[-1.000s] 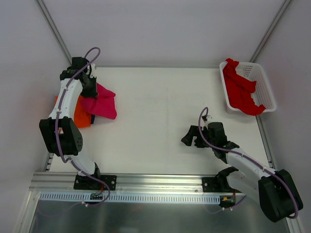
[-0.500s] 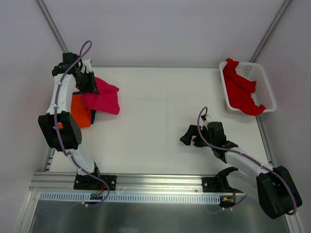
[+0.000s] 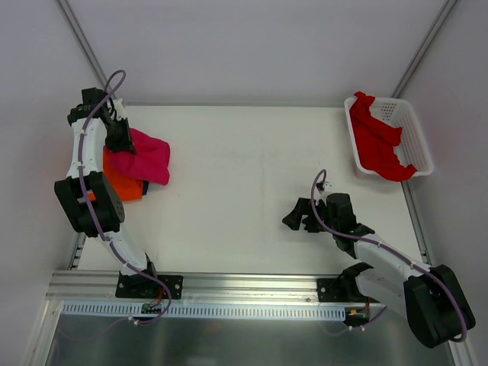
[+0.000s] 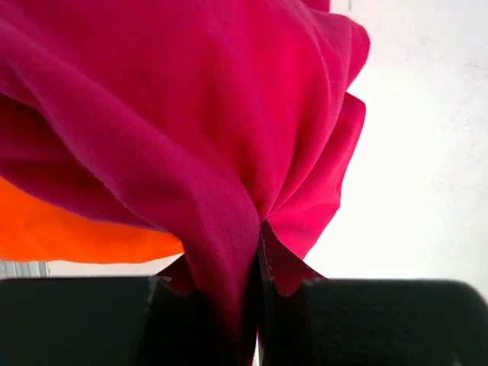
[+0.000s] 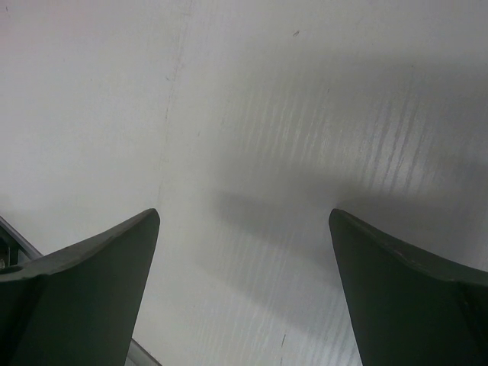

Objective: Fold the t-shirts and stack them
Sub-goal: Put the neatly folded tshirt into the corner of the board with the left arm

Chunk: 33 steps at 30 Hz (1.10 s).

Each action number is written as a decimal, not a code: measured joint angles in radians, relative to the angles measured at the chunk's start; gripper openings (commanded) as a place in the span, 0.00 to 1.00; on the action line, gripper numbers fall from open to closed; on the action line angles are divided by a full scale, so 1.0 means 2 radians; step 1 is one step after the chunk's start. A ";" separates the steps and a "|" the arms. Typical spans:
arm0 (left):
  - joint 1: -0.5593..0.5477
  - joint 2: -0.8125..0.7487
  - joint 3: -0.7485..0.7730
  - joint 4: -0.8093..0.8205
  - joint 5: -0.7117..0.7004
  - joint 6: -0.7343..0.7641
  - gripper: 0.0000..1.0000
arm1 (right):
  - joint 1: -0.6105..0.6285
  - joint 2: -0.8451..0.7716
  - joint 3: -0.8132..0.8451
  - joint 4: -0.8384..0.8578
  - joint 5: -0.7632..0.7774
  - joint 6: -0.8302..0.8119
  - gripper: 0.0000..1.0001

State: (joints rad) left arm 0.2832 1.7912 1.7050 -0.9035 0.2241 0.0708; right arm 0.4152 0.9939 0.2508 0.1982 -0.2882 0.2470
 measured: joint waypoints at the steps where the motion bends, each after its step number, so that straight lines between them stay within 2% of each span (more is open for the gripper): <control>1: 0.000 0.000 -0.002 0.000 -0.008 0.000 0.00 | 0.000 -0.001 -0.001 0.000 -0.001 0.000 0.99; 5: 0.000 0.000 -0.011 -0.002 -0.035 0.000 0.00 | 0.000 -0.004 -0.002 -0.001 -0.004 0.002 0.99; 8: 0.002 0.003 0.010 -0.013 -0.030 0.000 0.00 | 0.000 -0.005 -0.003 0.000 -0.005 0.002 0.99; 13: 0.007 0.037 0.126 -0.041 0.005 -0.002 0.00 | 0.000 -0.006 -0.005 0.001 -0.005 0.003 0.99; 18: 0.012 0.045 0.178 -0.042 0.029 -0.004 0.00 | 0.000 0.001 -0.005 0.009 -0.007 0.003 1.00; 24: 0.031 0.045 0.135 -0.044 0.022 -0.007 0.00 | -0.001 0.005 -0.005 0.015 -0.008 0.003 0.99; 33: 0.058 0.044 0.052 -0.041 -0.040 -0.023 0.00 | -0.001 -0.003 -0.006 0.007 -0.009 0.003 0.99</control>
State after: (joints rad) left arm 0.3988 1.8797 1.8091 -0.9848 0.1444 0.0250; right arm 0.4141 0.9871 0.2398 0.2119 -0.3061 0.2535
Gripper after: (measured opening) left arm 0.122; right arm 0.993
